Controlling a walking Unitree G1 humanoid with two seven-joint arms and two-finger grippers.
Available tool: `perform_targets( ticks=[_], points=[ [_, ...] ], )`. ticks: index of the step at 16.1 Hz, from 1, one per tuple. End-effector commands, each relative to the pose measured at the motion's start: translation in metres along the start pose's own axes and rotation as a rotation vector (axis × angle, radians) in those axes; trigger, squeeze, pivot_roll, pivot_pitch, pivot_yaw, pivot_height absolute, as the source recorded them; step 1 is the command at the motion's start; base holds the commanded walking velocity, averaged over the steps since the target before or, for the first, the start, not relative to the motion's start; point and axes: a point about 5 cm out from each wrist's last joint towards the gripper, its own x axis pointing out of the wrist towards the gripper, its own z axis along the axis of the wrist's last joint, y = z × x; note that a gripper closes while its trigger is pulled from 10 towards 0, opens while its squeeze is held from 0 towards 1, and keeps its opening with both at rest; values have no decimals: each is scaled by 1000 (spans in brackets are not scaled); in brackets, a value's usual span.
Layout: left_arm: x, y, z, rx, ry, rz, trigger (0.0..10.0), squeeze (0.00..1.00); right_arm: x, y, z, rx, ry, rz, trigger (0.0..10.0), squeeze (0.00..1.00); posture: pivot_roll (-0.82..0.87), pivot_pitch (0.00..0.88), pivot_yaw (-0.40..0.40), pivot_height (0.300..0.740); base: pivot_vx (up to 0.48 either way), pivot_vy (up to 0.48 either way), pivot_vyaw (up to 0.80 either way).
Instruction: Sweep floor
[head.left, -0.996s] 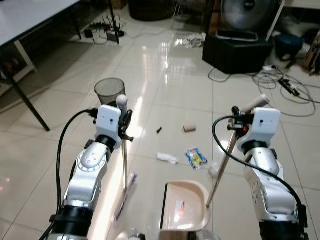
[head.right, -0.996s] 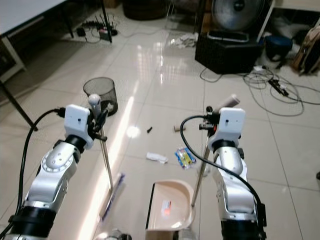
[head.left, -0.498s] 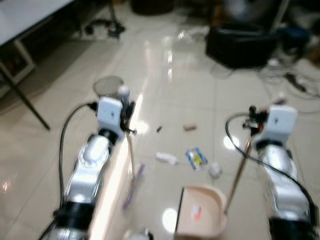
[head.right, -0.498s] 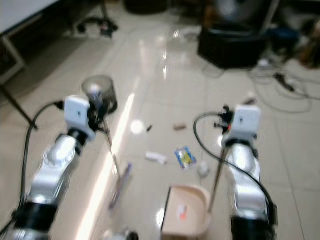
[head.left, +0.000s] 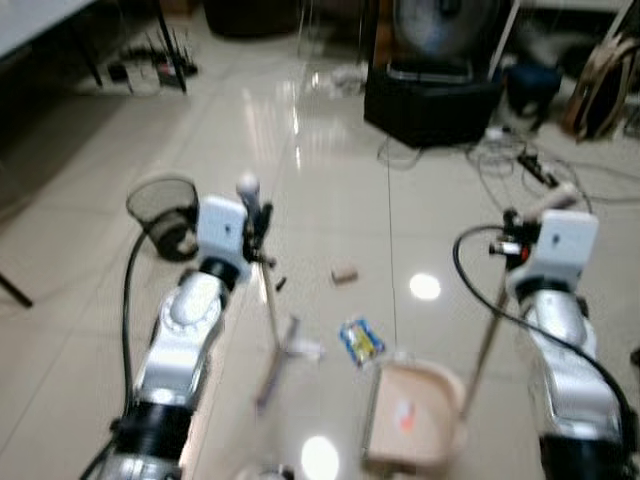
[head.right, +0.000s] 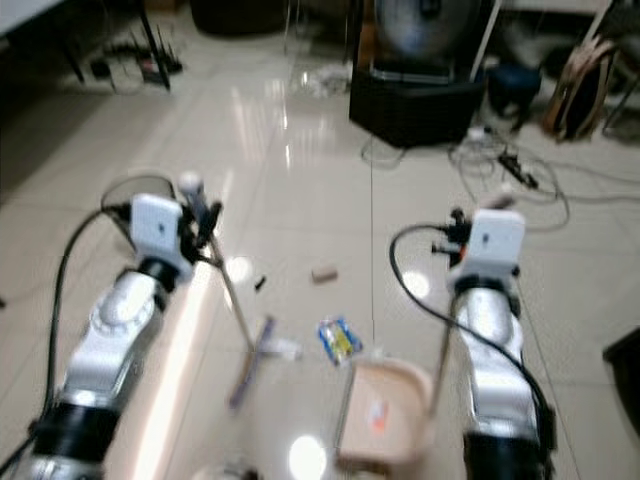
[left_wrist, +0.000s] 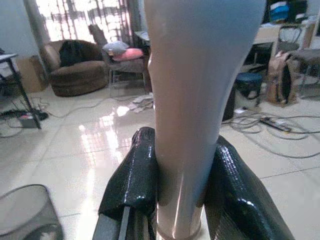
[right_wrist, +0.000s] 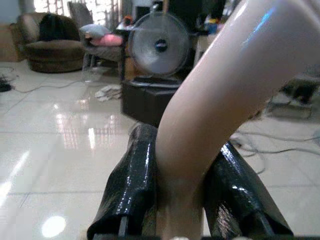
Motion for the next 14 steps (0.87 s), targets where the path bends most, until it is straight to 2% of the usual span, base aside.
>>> perform_targets(
  ticks=[1, 4, 10, 14],
  points=[
    [3, 4, 8, 27, -30, 19, 10000, 0, 1, 1, 11, 28, -52, 20, 10000, 0, 5, 79, 40, 740, 472, 0, 0],
    [2, 3, 7, 32, -27, 15, 10000, 0, 0, 4, 11, 7, -55, 28, 10000, 0, 7, 82, 43, 740, 472, 0, 800],
    [3, 4, 6, 37, -23, 10, 10000, 0, -2, -2, 7, 25, -44, -3, 10000, 0, 7, 85, 53, 740, 471, 0, 0],
    [5, 1, 5, 34, -21, -11, 10000, 0, -4, 2, 5, 34, -37, 6, 10000, 0, 6, 87, 58, 740, 460, 0, 0]
  ],
)
